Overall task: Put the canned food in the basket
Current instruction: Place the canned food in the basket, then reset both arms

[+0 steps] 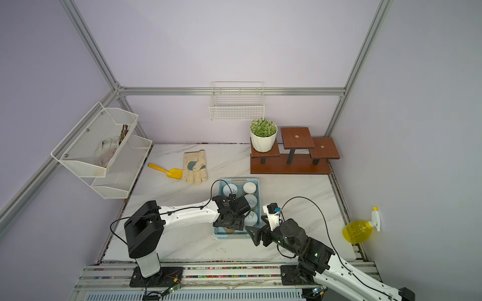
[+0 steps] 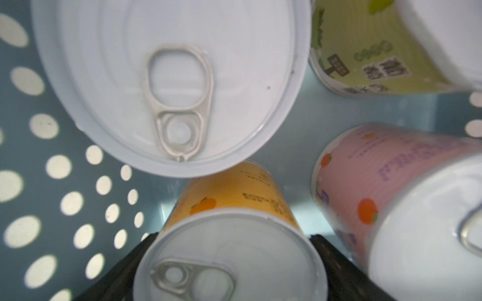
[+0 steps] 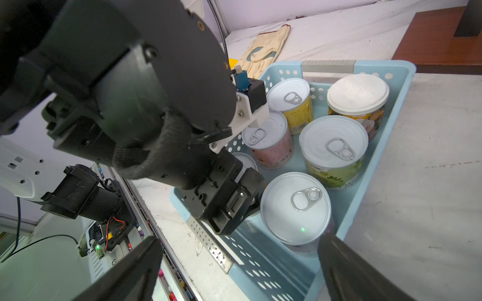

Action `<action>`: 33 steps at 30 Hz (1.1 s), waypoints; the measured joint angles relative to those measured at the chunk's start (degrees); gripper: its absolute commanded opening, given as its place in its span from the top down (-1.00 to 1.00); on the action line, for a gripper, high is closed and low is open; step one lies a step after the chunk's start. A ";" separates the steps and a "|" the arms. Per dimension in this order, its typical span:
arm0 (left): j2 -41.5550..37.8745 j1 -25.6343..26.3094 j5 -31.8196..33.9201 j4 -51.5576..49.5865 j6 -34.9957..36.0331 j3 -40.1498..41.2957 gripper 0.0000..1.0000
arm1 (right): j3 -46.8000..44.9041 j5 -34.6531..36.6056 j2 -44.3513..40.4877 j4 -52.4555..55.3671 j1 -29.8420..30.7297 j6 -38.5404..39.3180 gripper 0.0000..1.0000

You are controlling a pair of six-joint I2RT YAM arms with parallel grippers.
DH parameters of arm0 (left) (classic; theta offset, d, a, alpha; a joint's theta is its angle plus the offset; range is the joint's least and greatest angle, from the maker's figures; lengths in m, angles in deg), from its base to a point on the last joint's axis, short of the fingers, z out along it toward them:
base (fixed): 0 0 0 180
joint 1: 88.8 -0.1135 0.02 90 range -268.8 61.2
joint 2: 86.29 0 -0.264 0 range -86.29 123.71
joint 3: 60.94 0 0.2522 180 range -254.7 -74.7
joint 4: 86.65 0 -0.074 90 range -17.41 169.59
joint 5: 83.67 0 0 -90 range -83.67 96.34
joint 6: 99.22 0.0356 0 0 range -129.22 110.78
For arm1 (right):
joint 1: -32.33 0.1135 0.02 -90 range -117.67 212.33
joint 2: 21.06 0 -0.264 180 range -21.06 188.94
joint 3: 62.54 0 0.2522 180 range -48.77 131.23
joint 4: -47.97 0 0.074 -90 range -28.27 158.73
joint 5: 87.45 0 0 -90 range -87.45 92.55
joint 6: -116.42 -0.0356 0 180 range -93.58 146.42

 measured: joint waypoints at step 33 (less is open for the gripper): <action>-33.00 -6.86 14.10 16.20 14.95 9.01 -1.00 | 9.60 16.28 18.86 -5.44 0.00 3.21 -0.98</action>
